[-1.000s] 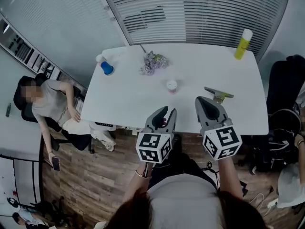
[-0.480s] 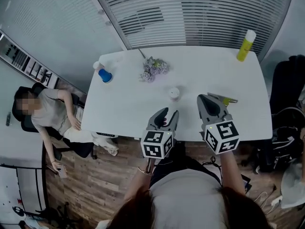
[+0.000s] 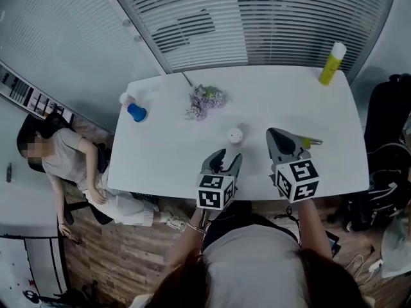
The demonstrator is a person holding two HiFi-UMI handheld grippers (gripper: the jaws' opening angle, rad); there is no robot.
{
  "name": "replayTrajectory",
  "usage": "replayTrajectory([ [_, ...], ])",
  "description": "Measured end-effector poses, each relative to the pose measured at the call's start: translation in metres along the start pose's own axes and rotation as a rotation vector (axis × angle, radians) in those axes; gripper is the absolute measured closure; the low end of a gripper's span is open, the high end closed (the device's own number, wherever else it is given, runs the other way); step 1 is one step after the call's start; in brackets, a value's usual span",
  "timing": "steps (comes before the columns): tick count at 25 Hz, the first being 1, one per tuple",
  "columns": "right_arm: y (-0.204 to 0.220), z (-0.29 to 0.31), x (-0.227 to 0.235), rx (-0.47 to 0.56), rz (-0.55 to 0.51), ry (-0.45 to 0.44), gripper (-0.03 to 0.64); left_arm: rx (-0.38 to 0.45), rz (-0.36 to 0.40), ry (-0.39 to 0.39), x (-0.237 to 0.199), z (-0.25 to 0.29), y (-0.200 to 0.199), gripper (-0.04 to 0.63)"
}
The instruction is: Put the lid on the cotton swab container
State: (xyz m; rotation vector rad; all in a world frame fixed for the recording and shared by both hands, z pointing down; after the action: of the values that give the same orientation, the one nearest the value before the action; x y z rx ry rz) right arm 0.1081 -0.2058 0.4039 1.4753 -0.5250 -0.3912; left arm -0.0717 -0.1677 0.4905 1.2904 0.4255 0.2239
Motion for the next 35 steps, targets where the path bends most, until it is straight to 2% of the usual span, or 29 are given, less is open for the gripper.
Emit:
replayTrajectory([
  [14,0.038,0.041,0.026,-0.097,0.002,0.054,0.594,-0.122,0.050,0.036,-0.031,0.045,0.027,0.345],
  [19,0.055,0.052,0.035,-0.148,0.012,0.072,0.594,-0.179,0.067,0.079,-0.032,0.056,0.030,0.325],
  [35,0.108,0.073,0.052,-0.298,0.063,0.101,0.594,-0.256,0.108,0.121,-0.038,0.080,0.050,0.318],
])
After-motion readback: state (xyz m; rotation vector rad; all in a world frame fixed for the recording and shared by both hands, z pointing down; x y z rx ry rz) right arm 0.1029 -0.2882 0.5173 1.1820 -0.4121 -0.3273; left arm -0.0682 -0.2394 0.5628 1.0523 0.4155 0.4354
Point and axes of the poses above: the fingertips, and each gripper's own axes: z forward along the fingers, x to its right, y out of its underside, the point moved 8 cm from there along -z, backward along the fingers, and after that the axes turned 14 degrees about x, right-handed, at the moved point
